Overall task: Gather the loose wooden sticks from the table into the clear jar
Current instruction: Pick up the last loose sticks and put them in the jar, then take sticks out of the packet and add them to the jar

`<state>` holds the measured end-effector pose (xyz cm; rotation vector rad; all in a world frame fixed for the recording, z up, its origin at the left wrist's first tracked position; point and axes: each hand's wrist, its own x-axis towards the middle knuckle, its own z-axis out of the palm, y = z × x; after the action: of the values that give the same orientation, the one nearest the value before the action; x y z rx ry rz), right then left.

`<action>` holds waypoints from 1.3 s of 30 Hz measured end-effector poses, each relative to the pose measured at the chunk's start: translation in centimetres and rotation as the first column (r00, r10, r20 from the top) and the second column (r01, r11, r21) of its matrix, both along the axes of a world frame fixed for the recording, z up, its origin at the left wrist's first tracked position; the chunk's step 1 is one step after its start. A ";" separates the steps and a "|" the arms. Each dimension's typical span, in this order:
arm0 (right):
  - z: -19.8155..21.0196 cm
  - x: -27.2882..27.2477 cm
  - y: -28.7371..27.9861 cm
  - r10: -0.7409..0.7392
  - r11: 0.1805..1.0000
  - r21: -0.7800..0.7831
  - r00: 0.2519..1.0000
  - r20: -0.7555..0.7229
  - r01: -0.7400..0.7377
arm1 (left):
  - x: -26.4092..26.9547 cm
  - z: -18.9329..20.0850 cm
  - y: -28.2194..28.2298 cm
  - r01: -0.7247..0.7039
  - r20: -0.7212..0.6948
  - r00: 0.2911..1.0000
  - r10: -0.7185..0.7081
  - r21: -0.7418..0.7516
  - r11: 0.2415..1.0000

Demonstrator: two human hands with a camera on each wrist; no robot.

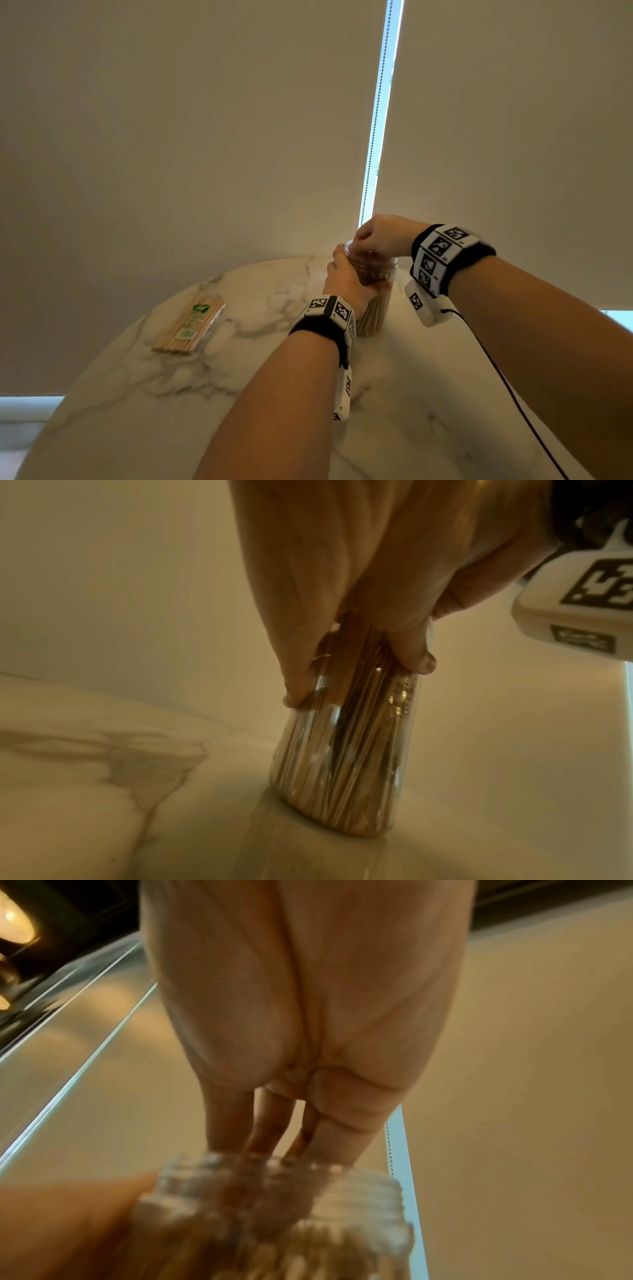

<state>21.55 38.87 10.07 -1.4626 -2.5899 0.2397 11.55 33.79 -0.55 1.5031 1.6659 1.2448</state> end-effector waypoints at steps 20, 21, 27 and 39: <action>-2.9 -0.6 -9.6 0.132 0.947 0.317 0.959 -0.253 -0.046 | -19.9 0.8 -8.0 -0.447 -0.743 0.669 0.036 -0.363 0.818; -3.6 -0.9 -10.4 0.119 0.962 0.267 0.963 -0.243 -0.051 | -20.8 0.2 -8.7 -0.463 -0.759 0.651 -0.007 -0.404 0.789; -7.6 -2.4 -14.5 0.144 0.989 -0.008 0.981 -0.131 -0.146 | -20.3 -1.1 -11.4 -0.466 -0.809 0.586 -0.043 -0.380 0.799; -8.1 -1.2 -17.2 0.102 0.994 0.059 0.974 -0.202 -0.092 | -10.7 3.7 -17.5 0.117 -0.422 0.883 -0.207 -0.231 0.966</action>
<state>20.39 21.63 2.00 -1.2260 -2.4851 0.3189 0.82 16.31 3.12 1.8505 1.8306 0.6483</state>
